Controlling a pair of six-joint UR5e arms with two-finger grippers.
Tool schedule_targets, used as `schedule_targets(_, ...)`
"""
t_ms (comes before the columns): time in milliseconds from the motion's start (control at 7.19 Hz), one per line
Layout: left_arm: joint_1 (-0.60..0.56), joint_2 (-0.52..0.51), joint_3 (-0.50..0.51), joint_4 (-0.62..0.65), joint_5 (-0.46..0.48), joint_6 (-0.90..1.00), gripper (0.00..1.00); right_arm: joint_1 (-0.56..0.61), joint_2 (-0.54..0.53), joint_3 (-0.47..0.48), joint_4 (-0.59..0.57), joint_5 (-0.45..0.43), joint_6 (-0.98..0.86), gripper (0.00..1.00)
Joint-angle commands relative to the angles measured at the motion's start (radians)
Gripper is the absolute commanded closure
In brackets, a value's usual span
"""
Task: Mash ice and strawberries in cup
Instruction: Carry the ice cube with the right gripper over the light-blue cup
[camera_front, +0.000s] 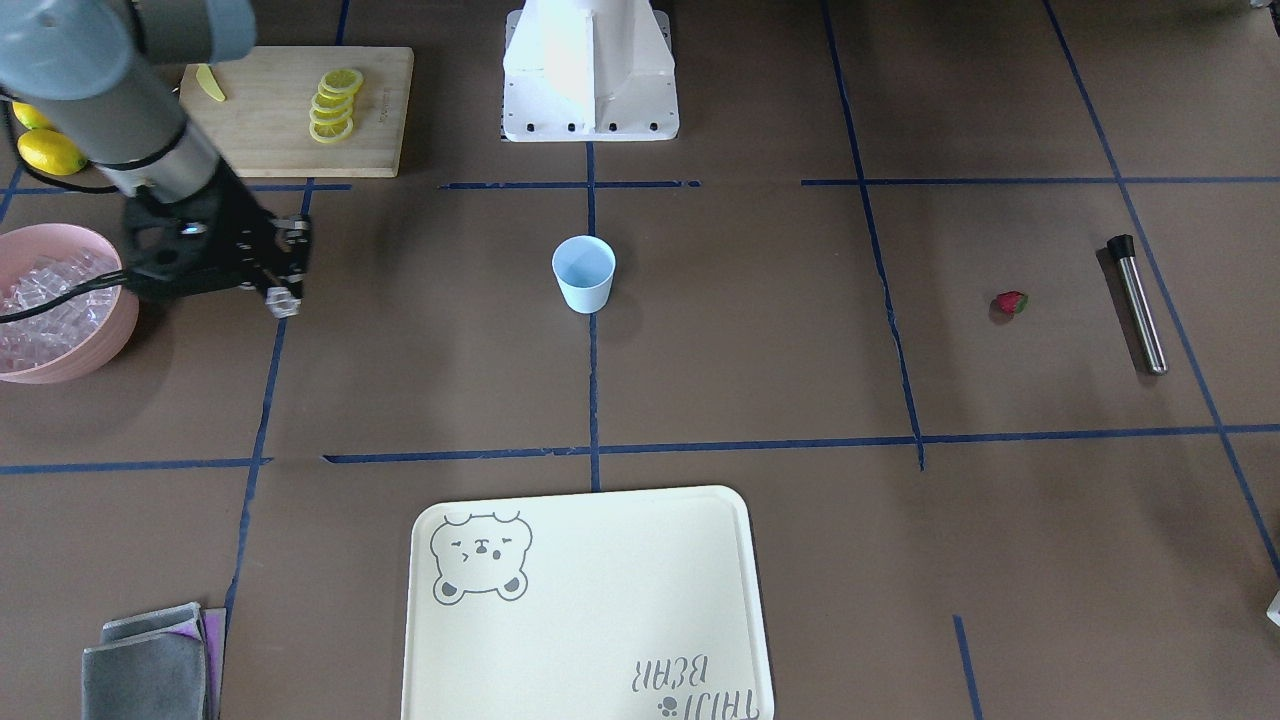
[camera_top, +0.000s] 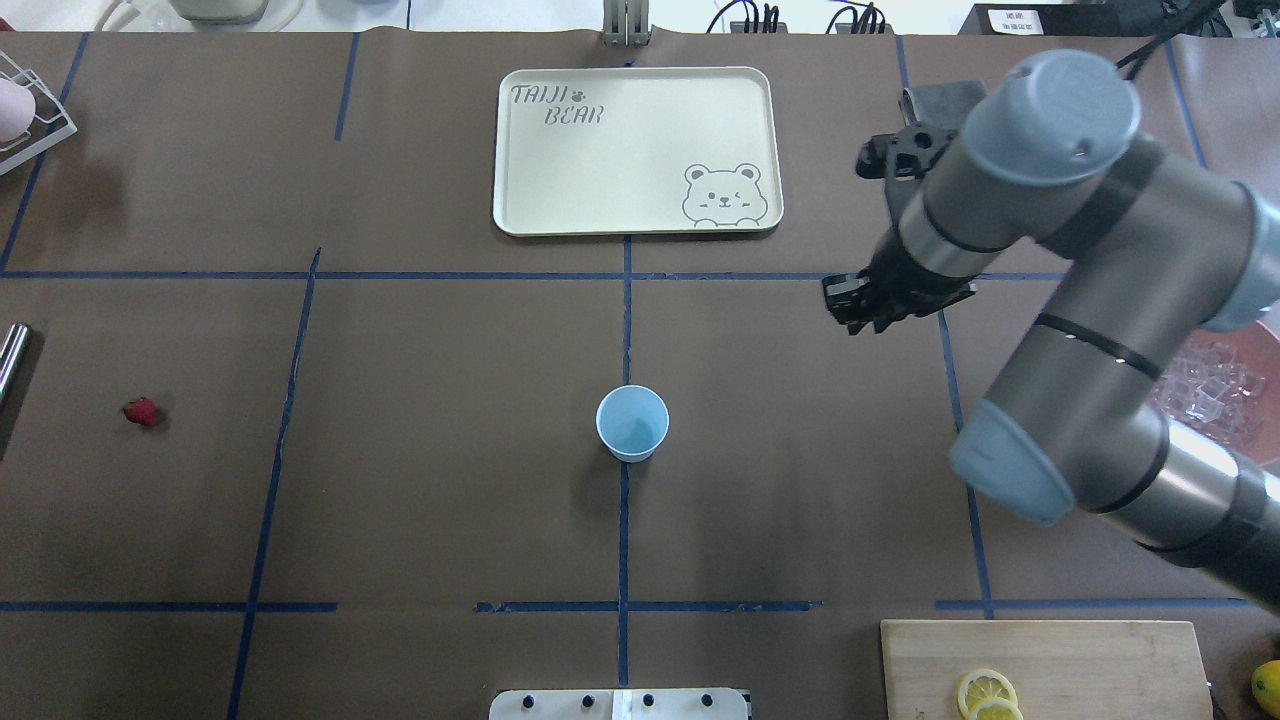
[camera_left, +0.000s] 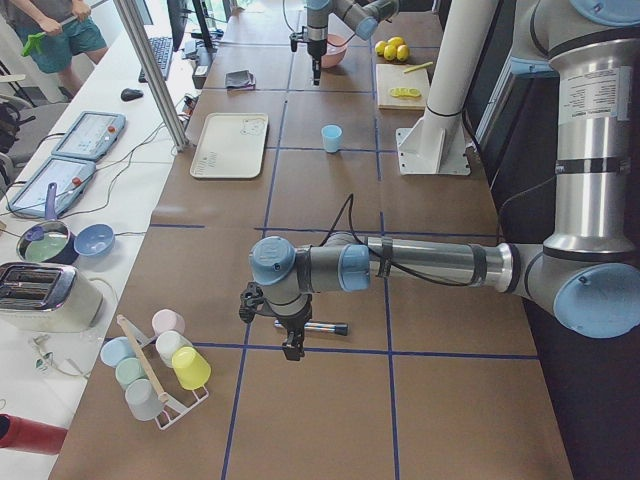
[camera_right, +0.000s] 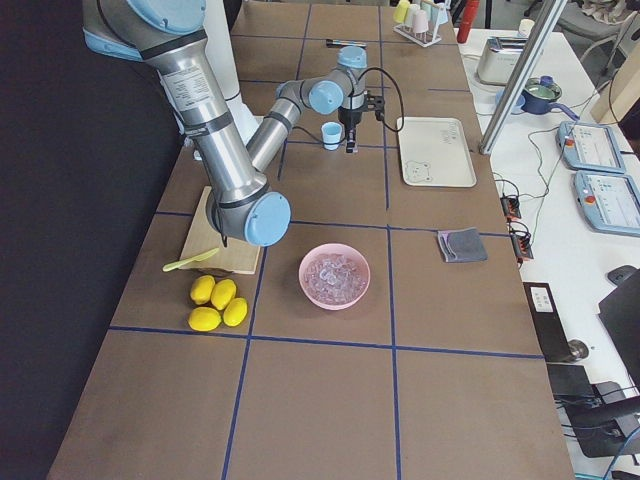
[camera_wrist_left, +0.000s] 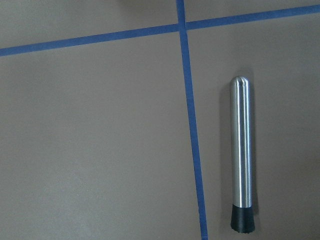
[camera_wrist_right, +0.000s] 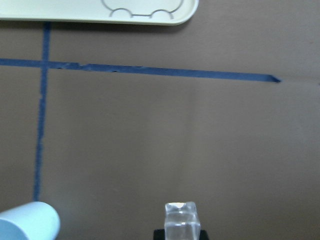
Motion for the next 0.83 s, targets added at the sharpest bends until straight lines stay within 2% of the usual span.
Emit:
schedule_targets(0,0.000,0.000,0.001,0.001,0.000,0.000,0.00,-0.155,0.225,-0.180,-0.020,-0.124,0.207,1.00)
schedule_targets(139,0.000,0.002,0.003,0.001,0.000,0.000,0.00,-0.221,0.266,-0.222,-0.022,-0.157,0.262,1.00)
schedule_targets(278,0.000,0.002,0.009,0.001,0.000,0.000,0.00,-0.251,0.268,-0.221,-0.023,-0.168,0.279,1.00)
schedule_targets(556,0.000,0.002,0.012,0.001,0.000,0.000,0.00,-0.262,0.268,-0.224,-0.023,-0.166,0.280,1.00)
schedule_targets(695,0.000,0.002,0.012,0.001,0.000,0.000,0.00,-0.262,0.263,-0.222,-0.023,-0.166,0.278,0.91)
